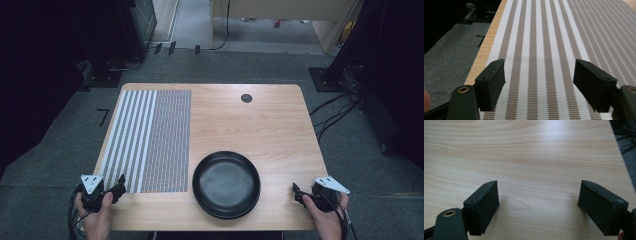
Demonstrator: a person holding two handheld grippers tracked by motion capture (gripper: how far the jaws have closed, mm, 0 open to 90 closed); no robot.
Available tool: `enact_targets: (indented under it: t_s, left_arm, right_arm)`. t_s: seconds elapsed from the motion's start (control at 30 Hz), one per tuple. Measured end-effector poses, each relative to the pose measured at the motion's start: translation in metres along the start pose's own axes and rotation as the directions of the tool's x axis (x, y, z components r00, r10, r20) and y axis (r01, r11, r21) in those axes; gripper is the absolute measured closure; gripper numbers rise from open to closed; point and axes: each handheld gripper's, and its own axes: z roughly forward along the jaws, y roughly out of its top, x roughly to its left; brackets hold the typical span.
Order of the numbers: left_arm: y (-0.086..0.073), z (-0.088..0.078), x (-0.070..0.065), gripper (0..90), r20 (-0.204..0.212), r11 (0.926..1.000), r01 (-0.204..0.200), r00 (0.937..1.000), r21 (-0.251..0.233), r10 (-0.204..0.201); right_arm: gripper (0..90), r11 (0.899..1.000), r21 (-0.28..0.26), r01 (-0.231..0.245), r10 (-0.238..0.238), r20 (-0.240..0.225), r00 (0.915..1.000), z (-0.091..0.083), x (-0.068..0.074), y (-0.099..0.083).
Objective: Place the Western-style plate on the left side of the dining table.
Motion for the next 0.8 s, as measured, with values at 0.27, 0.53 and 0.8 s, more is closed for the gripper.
enact_targets:
  t_s: [0.27, 0.53, 0.8]
  left_arm:
    - [0.01, -0.003, -0.015, 22.7, 0.026, 0.999, -0.004, 0.9996, -0.044, 0.005]
    - [0.011, -0.007, -0.03, 23.5, 0.058, 0.9976, -0.007, 0.9982, -0.069, 0.011]
    - [0.015, -0.017, -0.054, 24.8, 0.083, 0.9939, -0.036, 0.9956, -0.104, 0.045]
  right_arm:
    - [16.9, 0.998, -0.054, 0.014, -0.014, -0.007, 0.9999, -0.01, 0.007, 0.005]
    - [20.3, 0.996, -0.088, -0.002, 0.003, 0.017, 0.9999, -0.015, 0.012, 0.012]
    - [24.3, 0.987, -0.161, -0.015, 0.013, -0.017, 0.9998, -0.027, 0.029, 0.023]
